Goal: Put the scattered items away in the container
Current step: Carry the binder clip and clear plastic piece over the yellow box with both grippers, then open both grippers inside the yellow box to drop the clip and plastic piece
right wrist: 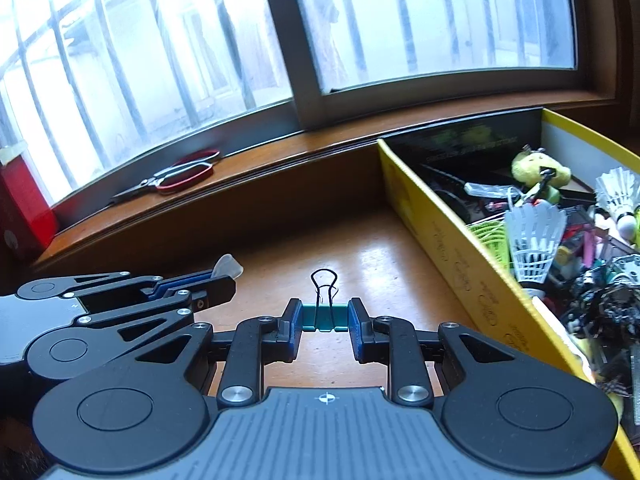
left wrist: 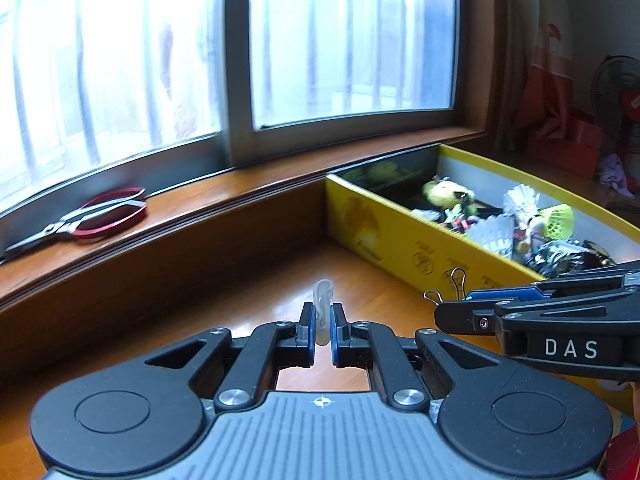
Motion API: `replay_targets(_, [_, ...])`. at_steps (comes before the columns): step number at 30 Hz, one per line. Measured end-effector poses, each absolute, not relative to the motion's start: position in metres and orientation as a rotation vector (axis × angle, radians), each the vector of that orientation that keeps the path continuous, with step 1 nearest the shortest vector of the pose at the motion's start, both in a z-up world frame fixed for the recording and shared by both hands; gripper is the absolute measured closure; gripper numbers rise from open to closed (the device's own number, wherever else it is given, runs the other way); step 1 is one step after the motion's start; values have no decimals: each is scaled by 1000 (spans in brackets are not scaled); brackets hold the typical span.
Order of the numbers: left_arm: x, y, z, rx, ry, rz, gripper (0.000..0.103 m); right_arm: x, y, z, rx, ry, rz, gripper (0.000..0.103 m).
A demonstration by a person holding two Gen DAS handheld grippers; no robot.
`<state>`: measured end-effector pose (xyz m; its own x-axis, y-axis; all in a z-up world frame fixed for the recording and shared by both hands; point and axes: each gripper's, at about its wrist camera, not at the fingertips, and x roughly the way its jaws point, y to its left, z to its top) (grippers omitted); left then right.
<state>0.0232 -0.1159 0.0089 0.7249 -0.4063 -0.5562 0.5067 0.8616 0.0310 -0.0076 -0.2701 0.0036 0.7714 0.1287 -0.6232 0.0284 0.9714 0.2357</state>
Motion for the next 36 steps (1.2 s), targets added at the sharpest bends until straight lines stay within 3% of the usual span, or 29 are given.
replay_targets(36, [34,-258,24,273,489,-660,95,-36,-392,19,329,585,-71,77])
